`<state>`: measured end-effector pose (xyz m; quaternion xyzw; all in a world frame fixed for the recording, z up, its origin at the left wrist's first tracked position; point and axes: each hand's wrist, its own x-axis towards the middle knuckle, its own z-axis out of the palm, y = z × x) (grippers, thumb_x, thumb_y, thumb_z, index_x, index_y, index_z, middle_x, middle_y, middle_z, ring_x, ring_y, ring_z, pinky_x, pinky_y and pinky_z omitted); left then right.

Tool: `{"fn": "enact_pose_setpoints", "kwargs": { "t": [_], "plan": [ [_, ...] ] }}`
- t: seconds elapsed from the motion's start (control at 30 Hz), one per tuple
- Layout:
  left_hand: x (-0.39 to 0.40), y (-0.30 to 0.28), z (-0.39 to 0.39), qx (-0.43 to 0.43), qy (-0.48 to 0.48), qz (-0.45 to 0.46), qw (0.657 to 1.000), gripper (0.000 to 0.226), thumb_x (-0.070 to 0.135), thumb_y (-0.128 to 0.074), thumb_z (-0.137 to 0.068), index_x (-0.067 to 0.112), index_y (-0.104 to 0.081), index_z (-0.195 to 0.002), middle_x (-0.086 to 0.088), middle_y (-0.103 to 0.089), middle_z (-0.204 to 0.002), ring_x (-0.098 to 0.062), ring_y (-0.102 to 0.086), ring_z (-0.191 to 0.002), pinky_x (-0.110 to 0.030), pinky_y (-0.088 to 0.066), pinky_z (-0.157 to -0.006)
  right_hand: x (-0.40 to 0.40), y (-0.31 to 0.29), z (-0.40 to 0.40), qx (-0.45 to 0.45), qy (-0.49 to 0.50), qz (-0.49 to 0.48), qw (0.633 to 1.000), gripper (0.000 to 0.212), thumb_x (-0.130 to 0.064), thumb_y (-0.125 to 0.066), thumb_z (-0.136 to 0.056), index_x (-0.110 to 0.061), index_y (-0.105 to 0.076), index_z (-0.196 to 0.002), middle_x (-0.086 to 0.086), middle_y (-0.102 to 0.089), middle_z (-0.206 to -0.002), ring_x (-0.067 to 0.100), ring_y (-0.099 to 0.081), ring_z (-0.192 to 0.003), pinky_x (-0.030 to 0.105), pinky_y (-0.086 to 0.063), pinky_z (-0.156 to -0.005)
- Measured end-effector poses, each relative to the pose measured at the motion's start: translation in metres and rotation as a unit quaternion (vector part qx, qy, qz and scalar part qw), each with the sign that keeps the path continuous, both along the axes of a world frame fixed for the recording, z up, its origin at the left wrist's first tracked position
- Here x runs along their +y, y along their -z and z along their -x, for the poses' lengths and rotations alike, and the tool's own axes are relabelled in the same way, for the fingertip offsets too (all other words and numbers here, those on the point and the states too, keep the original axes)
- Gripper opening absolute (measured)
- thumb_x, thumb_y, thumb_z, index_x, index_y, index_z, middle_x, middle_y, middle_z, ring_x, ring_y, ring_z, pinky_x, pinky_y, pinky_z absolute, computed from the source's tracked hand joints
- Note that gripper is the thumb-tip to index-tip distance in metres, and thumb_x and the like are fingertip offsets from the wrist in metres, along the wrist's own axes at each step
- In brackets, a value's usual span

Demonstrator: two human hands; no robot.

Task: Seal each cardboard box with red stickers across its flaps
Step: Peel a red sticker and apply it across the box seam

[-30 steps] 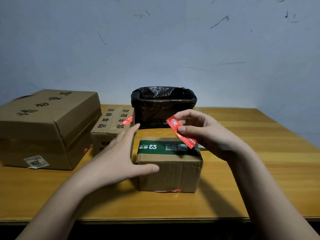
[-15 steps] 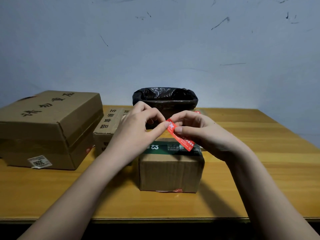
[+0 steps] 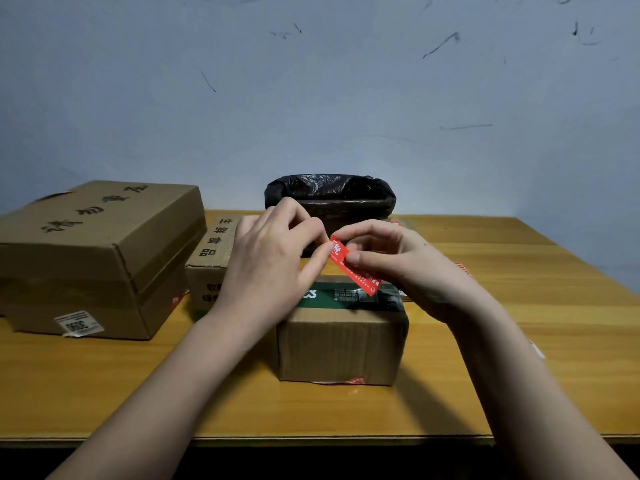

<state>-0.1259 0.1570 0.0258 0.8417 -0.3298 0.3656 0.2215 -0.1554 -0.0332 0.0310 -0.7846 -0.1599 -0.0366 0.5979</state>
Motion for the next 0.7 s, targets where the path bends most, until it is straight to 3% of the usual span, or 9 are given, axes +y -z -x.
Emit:
{"fn": "enact_pose_setpoints", "kwargs": {
  "t": [0.1, 0.2, 0.27, 0.4, 0.53, 0.63, 0.7],
  "plan": [
    [0.0, 0.0, 0.0, -0.01, -0.005, 0.004, 1.0, 0.029, 0.044, -0.043, -0.089, 0.022, -0.062, -0.086, 0.005, -0.05, -0.088, -0.013, -0.053, -0.083, -0.031, -0.034, -0.079, 0.002, 0.0, 0.002, -0.014, 0.016, -0.001, 1.0, 0.032, -0.004, -0.064, -0.087, -0.025, -0.066, -0.111, -0.005, -0.067, -0.084, 0.005, -0.064, -0.083, 0.018, -0.05, -0.07],
    [0.0, 0.004, -0.001, -0.01, 0.001, 0.016, 1.0, 0.027, 0.043, -0.045, -0.09, 0.023, -0.061, -0.084, 0.006, -0.05, -0.086, -0.009, -0.05, -0.081, -0.031, -0.033, -0.078, 0.004, 0.001, 0.001, -0.003, 0.028, -0.064, 0.998, 0.056, 0.004, -0.065, -0.084, -0.02, -0.052, -0.132, 0.001, -0.07, -0.084, 0.007, -0.065, -0.075, 0.018, -0.05, -0.066],
    [-0.001, 0.008, -0.002, 0.007, 0.005, 0.042, 0.999, 0.024, 0.042, -0.05, -0.091, 0.023, -0.061, -0.083, 0.008, -0.05, -0.086, -0.007, -0.047, -0.08, -0.031, -0.033, -0.08, 0.003, 0.002, 0.001, 0.012, 0.035, -0.098, 0.995, 0.059, -0.001, -0.068, -0.08, -0.018, -0.049, -0.133, 0.002, -0.073, -0.089, 0.008, -0.067, -0.08, 0.019, -0.051, -0.069],
    [-0.004, 0.016, -0.005, 0.064, 0.034, 0.126, 0.989, 0.024, 0.044, -0.053, -0.088, 0.023, -0.062, -0.081, 0.009, -0.051, -0.086, -0.007, -0.05, -0.078, -0.033, -0.039, -0.08, 0.005, 0.005, 0.006, 0.038, 0.079, -0.114, 0.99, 0.038, -0.013, -0.067, -0.086, -0.023, -0.059, -0.121, 0.001, -0.074, -0.102, 0.01, -0.068, -0.095, 0.022, -0.053, -0.078],
    [-0.005, 0.018, -0.006, 0.115, 0.052, 0.213, 0.969, 0.02, 0.038, -0.055, -0.091, 0.024, -0.056, -0.077, 0.011, -0.052, -0.084, -0.006, -0.052, -0.08, -0.03, -0.044, -0.073, 0.004, 0.013, 0.005, 0.029, 0.196, -0.199, 0.96, 0.016, -0.017, -0.062, -0.091, -0.021, -0.068, -0.105, 0.002, -0.074, -0.104, 0.002, -0.064, -0.075, 0.015, -0.047, -0.063],
    [-0.006, 0.018, -0.009, 0.21, 0.062, 0.274, 0.936, 0.018, 0.029, -0.059, -0.092, 0.018, -0.06, -0.077, 0.005, -0.058, -0.085, -0.006, -0.055, -0.082, -0.026, -0.046, -0.069, 0.004, 0.02, 0.009, -0.062, 0.254, -0.152, 0.953, 0.01, -0.021, -0.059, -0.094, -0.016, -0.068, -0.092, -0.002, -0.072, -0.088, 0.001, -0.061, -0.073, 0.016, -0.045, -0.064],
    [-0.007, 0.02, -0.01, 0.255, 0.065, 0.298, 0.918, 0.018, 0.027, -0.059, -0.092, 0.014, -0.062, -0.08, 0.002, -0.063, -0.086, -0.013, -0.059, -0.085, -0.03, -0.048, -0.073, 0.01, 0.025, 0.014, -0.114, 0.263, -0.092, 0.954, 0.019, -0.032, -0.063, -0.091, -0.015, -0.068, -0.084, -0.002, -0.069, -0.08, 0.005, -0.061, -0.074, 0.021, -0.047, -0.069]
  ]
}}
